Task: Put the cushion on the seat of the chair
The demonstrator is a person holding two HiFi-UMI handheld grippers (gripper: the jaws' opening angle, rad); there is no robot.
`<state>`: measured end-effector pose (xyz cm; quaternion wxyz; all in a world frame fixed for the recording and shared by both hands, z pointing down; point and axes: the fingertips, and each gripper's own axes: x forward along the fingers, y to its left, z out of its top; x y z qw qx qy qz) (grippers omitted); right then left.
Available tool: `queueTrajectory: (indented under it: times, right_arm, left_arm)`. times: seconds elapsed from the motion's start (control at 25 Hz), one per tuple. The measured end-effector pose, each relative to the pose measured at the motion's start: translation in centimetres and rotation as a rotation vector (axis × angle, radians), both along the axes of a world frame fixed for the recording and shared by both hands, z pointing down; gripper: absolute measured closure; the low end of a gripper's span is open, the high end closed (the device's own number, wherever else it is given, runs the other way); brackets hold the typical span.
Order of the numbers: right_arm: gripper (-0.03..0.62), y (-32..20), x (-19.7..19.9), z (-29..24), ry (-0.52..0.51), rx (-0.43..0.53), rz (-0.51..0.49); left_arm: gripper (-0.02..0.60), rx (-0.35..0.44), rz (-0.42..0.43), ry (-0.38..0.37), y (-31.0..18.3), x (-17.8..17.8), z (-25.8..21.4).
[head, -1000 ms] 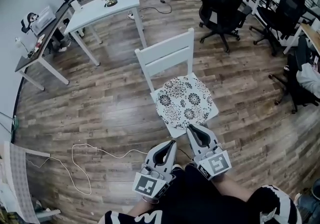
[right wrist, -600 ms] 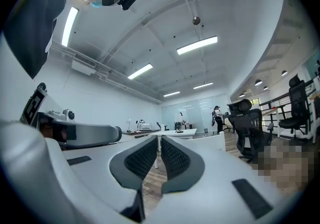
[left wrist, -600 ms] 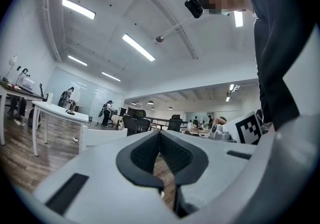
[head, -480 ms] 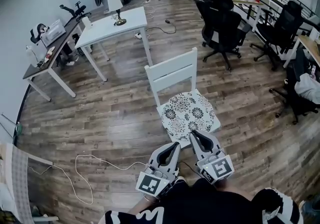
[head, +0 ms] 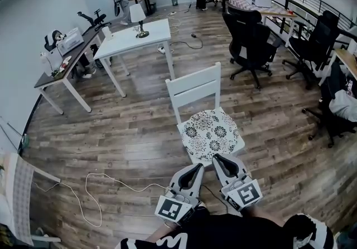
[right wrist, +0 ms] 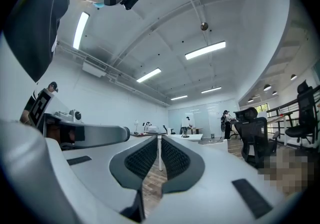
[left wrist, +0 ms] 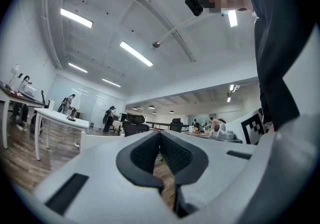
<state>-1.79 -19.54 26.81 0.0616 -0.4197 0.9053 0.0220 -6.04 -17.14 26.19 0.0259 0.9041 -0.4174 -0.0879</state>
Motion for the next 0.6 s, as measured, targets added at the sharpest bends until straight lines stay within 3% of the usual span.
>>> queueTrajectory:
  times: [0.6]
  right_arm:
    - [0.556, 14.6, 8.7, 1.8, 0.006, -0.035, -0.029]
  left_arm:
    - [0.575, -0.014, -0.065, 0.018, 14.7, 7.8, 0.9]
